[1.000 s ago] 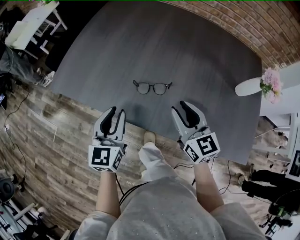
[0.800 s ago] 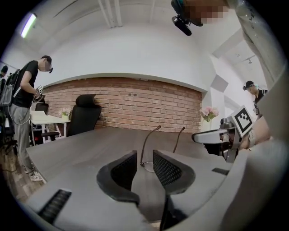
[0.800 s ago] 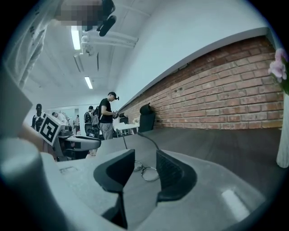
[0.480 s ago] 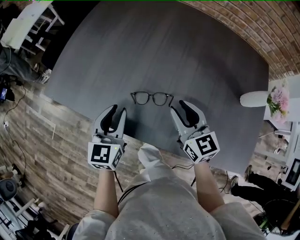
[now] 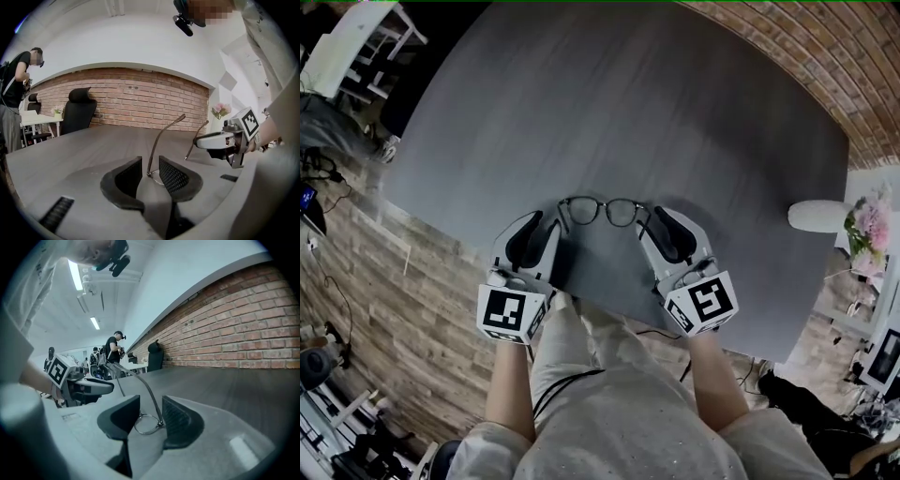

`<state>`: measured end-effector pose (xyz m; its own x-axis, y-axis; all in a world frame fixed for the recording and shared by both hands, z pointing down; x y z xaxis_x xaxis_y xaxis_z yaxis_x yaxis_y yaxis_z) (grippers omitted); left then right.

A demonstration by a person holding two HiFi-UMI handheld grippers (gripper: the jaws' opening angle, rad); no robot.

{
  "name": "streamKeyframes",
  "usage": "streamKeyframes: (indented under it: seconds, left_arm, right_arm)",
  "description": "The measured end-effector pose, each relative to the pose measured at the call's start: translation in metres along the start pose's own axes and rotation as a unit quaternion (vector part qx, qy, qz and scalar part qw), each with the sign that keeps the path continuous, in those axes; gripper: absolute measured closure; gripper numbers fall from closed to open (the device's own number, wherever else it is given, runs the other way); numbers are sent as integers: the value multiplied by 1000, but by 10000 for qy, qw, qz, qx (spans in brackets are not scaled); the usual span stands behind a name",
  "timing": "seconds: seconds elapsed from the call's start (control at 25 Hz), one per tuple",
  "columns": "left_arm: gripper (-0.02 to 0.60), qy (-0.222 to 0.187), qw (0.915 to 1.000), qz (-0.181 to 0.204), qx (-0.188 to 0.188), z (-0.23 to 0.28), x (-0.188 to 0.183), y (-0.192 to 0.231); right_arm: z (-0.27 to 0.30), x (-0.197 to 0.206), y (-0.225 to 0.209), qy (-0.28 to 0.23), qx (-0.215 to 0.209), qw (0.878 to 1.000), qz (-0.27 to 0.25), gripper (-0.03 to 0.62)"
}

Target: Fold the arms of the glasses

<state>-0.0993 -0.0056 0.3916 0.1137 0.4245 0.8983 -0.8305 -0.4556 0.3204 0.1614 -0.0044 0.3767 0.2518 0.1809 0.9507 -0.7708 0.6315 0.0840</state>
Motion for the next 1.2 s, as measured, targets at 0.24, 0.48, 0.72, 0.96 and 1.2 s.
streamKeyframes:
  seconds: [0.24,0.48,0.72,0.96,1.2]
  left_arm:
    - [471,209,9996,52,177,13,4,9]
    - [471,292,9988,33,396,23,6,17]
    - [471,259,9983,56,512,29,3,22]
    - [471,202,9984,-51,529,30,-3,26]
    - [471,183,9980,-109,597,27,-2,31]
  right_arm:
    - [11,2,7,122,108,9999,-42,456]
    - [19,-3,9,175,252,9986,-431,490]
    - [27,-10,15,388,280,9970,-605,554]
    - [37,-13,19,522,283,9939,-934,572]
    - [44,-18,21,661,417,9884,-1299,580]
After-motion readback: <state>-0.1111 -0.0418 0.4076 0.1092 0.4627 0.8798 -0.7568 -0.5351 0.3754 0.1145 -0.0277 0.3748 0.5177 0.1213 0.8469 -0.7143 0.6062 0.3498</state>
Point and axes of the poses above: the fingertips, and each gripper's own axes: z forward along the fingers, y to its left, x out of its underside, the point moved 10 cm from there along -z, backward along the fingers, and after that the axes turned 11 degrees about -z, right-handed, at the moved point
